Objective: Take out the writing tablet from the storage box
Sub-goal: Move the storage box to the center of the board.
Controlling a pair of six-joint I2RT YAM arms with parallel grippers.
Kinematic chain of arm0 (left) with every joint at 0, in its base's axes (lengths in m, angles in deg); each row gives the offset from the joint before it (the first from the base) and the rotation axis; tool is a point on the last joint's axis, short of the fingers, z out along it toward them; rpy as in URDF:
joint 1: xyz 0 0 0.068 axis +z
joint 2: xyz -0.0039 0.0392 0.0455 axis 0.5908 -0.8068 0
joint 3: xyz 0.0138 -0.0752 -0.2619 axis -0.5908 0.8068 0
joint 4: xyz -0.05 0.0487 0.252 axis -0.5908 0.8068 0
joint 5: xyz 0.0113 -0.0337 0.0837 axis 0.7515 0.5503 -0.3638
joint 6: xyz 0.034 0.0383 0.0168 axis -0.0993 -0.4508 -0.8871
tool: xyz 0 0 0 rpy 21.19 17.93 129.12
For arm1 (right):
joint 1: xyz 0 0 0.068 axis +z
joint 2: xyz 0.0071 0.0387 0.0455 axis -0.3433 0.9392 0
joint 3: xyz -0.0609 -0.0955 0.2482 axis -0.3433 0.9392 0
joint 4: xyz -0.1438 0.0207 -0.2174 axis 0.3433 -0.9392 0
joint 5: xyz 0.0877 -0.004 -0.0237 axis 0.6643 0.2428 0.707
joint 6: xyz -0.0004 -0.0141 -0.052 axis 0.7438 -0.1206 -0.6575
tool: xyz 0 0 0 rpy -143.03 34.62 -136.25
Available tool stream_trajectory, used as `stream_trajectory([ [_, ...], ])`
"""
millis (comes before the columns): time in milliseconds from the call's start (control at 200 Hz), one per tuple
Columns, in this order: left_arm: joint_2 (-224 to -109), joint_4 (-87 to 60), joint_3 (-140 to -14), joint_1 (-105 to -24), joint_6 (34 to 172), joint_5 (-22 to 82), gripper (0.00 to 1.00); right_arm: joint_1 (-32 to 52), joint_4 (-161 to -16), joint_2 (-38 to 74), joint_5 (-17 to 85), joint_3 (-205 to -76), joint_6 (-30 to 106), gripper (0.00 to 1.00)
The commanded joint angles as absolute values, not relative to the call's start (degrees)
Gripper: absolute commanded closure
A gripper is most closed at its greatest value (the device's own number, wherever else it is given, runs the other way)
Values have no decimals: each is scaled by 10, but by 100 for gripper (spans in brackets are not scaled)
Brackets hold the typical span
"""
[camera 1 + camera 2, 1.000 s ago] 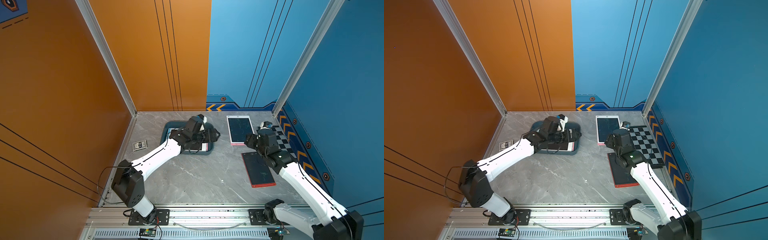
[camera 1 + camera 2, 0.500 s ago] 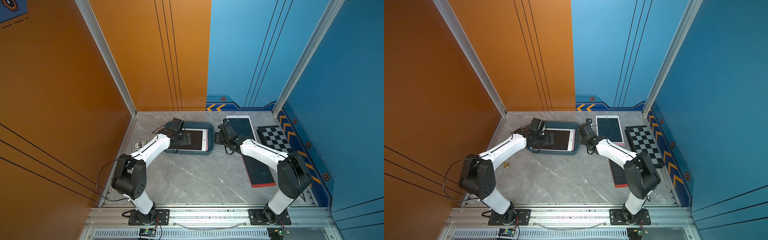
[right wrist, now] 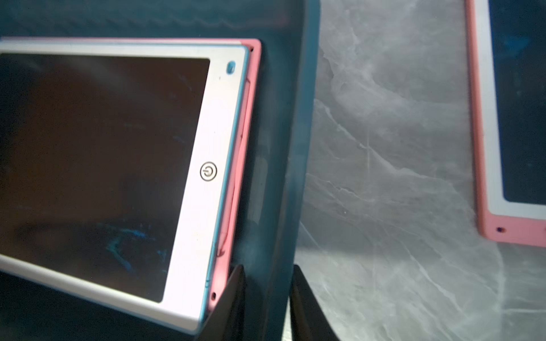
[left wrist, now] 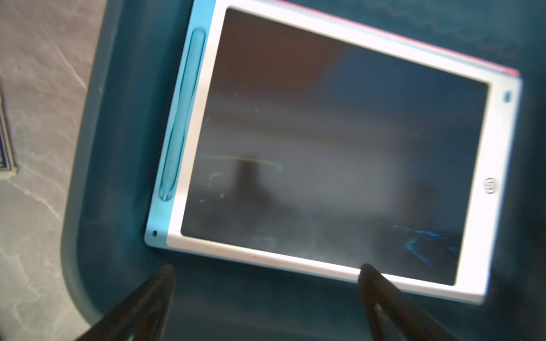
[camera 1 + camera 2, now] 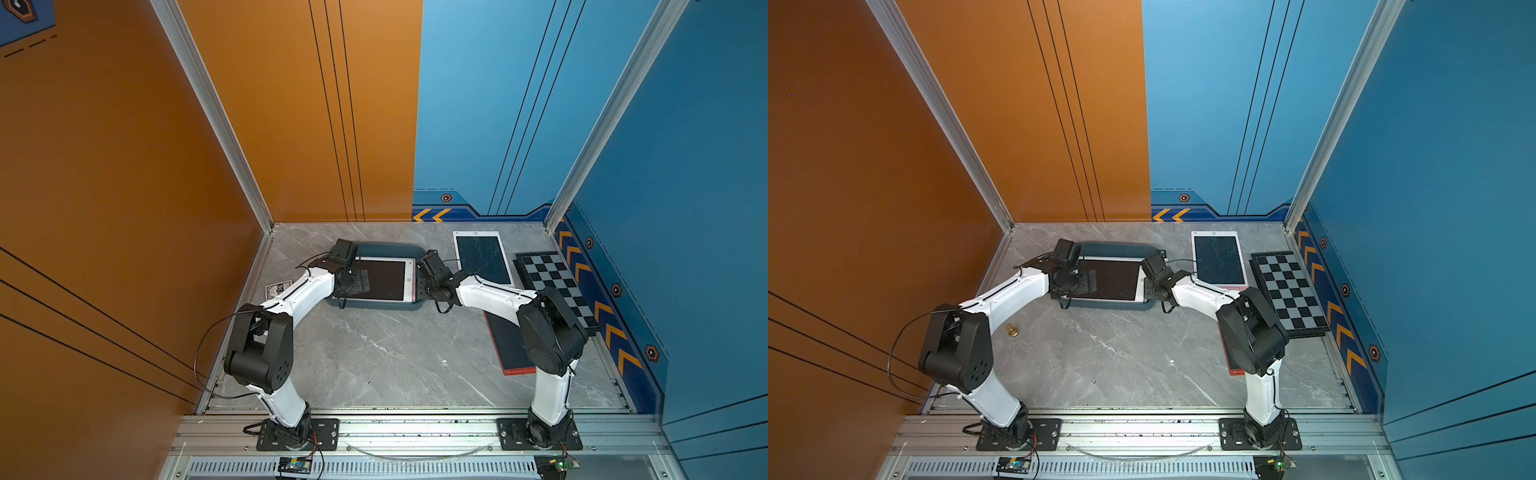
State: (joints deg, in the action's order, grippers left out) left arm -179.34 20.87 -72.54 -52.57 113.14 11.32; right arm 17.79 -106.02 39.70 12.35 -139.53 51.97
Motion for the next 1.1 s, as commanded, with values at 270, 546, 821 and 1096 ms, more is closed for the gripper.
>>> stream_trajectory([
  [270,-1769,222,-661,-537,1167,87,2,222,-1121,319,117,-1295,503,89],
  [546,-1774,231,-643,-553,1190,59,2,251,-1151,244,105,-1231,564,88],
  [821,-1763,276,-633,-594,1224,-3,2,280,-1159,199,45,-1191,662,91],
  [1096,-1753,275,-587,-584,1237,14,2,284,-1154,188,23,-1176,674,92],
])
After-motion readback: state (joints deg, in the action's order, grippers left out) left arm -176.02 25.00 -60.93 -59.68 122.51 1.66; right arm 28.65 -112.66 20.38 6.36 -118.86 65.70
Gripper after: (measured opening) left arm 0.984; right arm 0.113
